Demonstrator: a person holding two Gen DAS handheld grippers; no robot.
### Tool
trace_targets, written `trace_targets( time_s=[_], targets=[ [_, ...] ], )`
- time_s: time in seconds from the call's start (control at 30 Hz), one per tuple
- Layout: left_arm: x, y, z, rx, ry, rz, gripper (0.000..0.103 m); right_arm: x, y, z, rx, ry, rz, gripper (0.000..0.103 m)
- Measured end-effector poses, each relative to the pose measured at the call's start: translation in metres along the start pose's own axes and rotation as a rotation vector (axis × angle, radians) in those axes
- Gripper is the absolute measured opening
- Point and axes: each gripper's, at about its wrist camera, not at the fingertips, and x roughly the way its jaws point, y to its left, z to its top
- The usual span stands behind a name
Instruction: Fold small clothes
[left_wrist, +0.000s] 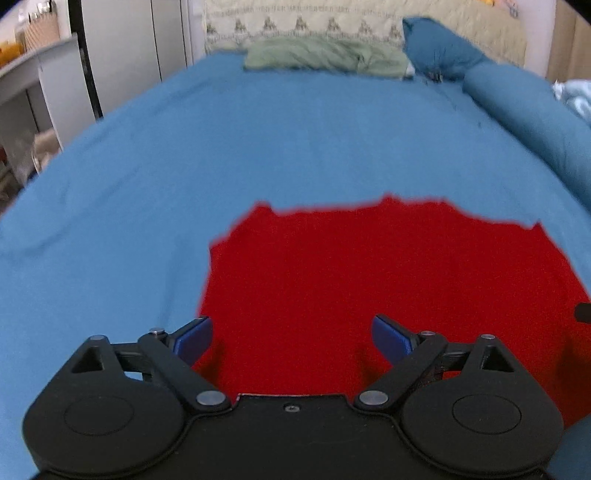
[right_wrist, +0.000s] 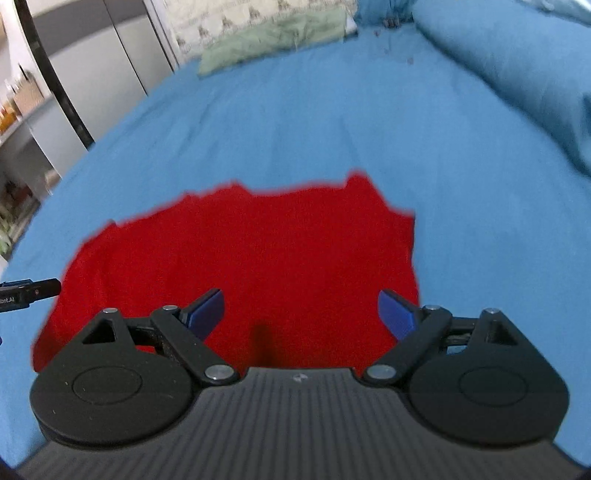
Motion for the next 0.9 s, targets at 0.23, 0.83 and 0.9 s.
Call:
trace_targets(
  time_s=[0.23,0.83,0.9],
  targets=[
    [0.031,-0.004,-0.024,-0.004,0.113,0.019,0.097,0.024,-0.015,-0.024,0.102,0.040,-0.077,0.103],
    [-0.041,-0.071,0.031,0.112,0.082,-0.018,0.099,-0.030,-0.013,0.024,0.016,0.068,-0.130,0.103],
    [-0.033,-0.088,0.029,0.136,0.101,-0.042,0.099,-0.032,-0.018,0.021,0.014,0.086,-0.147,0.103]
  ],
)
